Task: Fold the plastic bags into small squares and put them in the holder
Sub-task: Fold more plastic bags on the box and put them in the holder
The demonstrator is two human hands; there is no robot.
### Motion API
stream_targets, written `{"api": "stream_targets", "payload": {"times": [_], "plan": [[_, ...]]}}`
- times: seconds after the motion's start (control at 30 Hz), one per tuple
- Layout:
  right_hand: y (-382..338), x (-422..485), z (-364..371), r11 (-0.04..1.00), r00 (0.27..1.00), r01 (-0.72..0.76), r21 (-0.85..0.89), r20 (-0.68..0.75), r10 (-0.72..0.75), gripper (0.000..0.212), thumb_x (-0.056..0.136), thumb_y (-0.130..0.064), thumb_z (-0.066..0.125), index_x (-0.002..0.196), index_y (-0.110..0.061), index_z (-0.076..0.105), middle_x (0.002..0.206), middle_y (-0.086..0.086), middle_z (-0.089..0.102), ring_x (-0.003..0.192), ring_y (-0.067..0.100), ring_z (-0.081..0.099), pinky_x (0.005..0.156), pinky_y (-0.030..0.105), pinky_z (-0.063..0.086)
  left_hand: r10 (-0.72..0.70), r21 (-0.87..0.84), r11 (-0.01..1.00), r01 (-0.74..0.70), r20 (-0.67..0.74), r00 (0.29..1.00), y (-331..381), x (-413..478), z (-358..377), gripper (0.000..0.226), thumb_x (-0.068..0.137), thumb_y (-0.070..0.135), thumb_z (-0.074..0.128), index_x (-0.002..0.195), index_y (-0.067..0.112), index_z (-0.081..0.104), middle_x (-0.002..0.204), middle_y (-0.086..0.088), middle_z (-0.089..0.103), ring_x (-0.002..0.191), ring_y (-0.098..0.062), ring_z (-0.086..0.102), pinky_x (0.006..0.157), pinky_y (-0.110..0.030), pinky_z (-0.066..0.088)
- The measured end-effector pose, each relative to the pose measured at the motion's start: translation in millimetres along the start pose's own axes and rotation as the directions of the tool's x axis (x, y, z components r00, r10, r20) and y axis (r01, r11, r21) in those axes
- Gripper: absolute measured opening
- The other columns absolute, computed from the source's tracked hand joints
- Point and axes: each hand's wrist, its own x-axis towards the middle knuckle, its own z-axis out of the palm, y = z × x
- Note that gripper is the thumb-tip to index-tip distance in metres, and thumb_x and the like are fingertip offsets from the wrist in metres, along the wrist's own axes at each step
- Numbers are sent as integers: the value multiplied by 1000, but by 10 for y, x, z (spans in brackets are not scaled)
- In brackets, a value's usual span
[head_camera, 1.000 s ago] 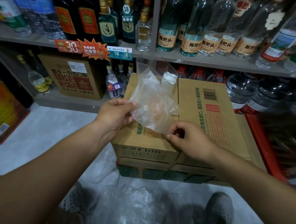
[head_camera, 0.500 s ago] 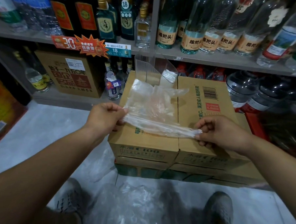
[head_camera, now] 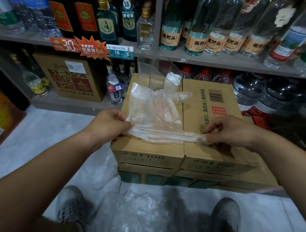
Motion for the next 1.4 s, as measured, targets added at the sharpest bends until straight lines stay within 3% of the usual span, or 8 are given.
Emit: {"api": "stream_targets", "payload": {"times": [0.2, 0.33, 0.43, 0.6, 0.7, 0.9, 1.23, 1.4], "plan": [[-221, 221, -17, 895, 960, 175, 411, -275, -61, 20, 95, -30, 68, 105, -13, 69, 100, 15, 72, 84, 26, 65, 73, 35, 53, -48, 104, 994, 34, 139, 989, 228, -42, -45, 49, 80, 43, 82, 116, 19, 60, 98, -6, 74, 92, -26, 72, 85, -47, 58], [-396, 457, 43, 857, 939, 218, 467, -339, -54, 19, 99, -36, 63, 107, -20, 68, 109, 11, 71, 92, 29, 69, 79, 37, 55, -2, -3, 1000, 2, 88, 996, 282, 96, -14, 46, 85, 34, 80, 121, 16, 59, 93, -3, 74, 68, -8, 71, 56, -22, 51], [-508, 602, 93, 799, 952, 210, 563, -304, -36, 19, 100, -37, 60, 106, -20, 66, 102, 13, 70, 83, 31, 69, 75, 41, 54, 29, -123, 992, -36, -54, 998, 264, 273, 58, 52, 88, 33, 77, 130, 15, 52, 99, 2, 68, 75, -9, 68, 54, -19, 49], [-645, 824, 99, 671, 971, 129, 730, -230, 62, 21, 100, -39, 60, 110, -21, 59, 95, 11, 70, 79, 26, 68, 72, 38, 55, 80, -278, 951, -133, -195, 978, 263, 487, 154, 54, 91, 37, 75, 135, 13, 55, 100, 1, 70, 91, -12, 69, 85, -31, 56], [-640, 912, 111, 656, 981, 76, 751, -175, 86, 23, 97, -33, 65, 109, -13, 62, 95, 12, 72, 82, 26, 69, 68, 34, 56, 117, -281, 945, -168, -190, 975, 278, 586, 169, 53, 83, 47, 74, 121, 11, 66, 102, -6, 75, 97, -21, 72, 98, -44, 55], [-588, 938, 78, 709, 987, 54, 703, -144, 68, 14, 93, -13, 68, 105, -7, 69, 82, 7, 70, 72, 15, 64, 59, 25, 54, 177, -322, 921, -218, -153, 972, 300, 663, 244, 19, 98, 19, 66, 105, 2, 71, 97, -20, 75, 82, -22, 71, 82, -40, 59], [-411, 740, -62, 766, 923, 7, 643, -298, 243, 4, 99, -5, 60, 97, -3, 63, 81, 13, 64, 55, 17, 65, 56, 31, 59, 70, -365, 921, -135, -186, 980, 146, 706, 119, 9, 97, 15, 68, 98, 10, 75, 76, -1, 76, 67, -12, 69, 75, -34, 59], [-355, 694, -99, 637, 964, 77, 767, -221, 149, 7, 100, -3, 56, 99, -8, 61, 92, 15, 63, 64, 22, 68, 50, 26, 56, 63, -329, 937, -121, -180, 982, 83, 714, 137, 11, 97, 18, 68, 102, 10, 75, 87, -1, 75, 79, -14, 69, 85, -36, 59]]}}
